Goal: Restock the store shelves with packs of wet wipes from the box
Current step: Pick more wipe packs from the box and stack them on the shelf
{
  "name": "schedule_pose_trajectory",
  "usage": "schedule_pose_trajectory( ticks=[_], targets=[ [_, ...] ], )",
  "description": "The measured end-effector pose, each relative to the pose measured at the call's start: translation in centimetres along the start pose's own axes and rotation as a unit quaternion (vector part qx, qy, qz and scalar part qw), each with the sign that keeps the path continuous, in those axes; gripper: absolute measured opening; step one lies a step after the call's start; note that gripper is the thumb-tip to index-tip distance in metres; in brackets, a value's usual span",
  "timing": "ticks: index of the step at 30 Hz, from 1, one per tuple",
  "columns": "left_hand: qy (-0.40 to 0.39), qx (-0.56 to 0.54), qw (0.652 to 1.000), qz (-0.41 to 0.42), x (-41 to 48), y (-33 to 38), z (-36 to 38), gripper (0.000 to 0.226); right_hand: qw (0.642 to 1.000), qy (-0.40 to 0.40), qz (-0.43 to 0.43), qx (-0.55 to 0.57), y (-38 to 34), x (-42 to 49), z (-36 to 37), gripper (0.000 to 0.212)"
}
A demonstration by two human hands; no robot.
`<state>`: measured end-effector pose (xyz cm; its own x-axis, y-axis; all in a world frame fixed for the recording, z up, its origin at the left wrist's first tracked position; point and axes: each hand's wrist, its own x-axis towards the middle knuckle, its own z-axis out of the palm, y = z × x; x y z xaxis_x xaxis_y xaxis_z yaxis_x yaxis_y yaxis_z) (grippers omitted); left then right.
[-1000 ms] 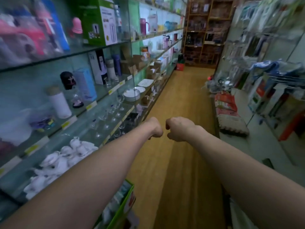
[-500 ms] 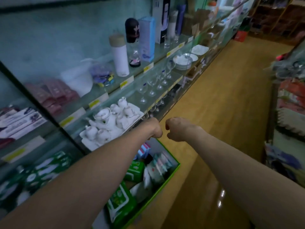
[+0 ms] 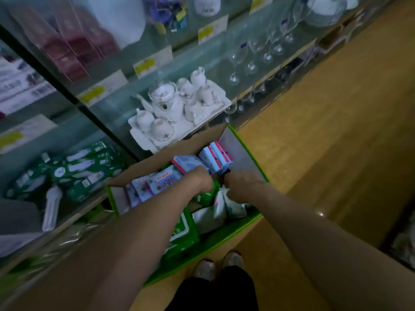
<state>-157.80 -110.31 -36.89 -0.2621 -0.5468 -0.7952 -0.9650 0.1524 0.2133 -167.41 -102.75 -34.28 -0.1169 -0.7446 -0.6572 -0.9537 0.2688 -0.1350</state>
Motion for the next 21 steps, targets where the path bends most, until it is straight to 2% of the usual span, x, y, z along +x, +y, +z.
schedule_pose_trajectory(
  ticks=[4, 8, 12, 17, 21],
  targets=[
    [-0.016, 0.009, 1.0, 0.006, 3.2, -2.1, 4.1, 0.03, 0.998, -0.057, -0.006, -0.005, 0.2, 2.5, 4.7, 0.035],
    [-0.039, 0.02, 0.999, -0.001, 5.9, -3.1, 7.2, 0.013, 0.996, -0.089, -0.024, -0.01, 0.0, 4.1, 8.2, 0.039],
    [-0.054, 0.016, 0.998, 0.005, 8.2, -4.0, 9.6, 0.024, 0.992, -0.103, -0.053, -0.043, -0.6, 5.8, 10.9, 0.042],
    [-0.07, 0.074, 0.995, 0.003, 9.9, -5.2, 11.6, 0.029, 0.989, -0.118, -0.05, -0.076, -0.5, 7.1, 12.7, 0.05],
    [-0.08, 0.111, 0.991, 0.013, 10.8, -5.8, 13.1, 0.04, 0.99, -0.099, -0.061, -0.081, -0.4, 8.4, 13.8, 0.043]
  ],
)
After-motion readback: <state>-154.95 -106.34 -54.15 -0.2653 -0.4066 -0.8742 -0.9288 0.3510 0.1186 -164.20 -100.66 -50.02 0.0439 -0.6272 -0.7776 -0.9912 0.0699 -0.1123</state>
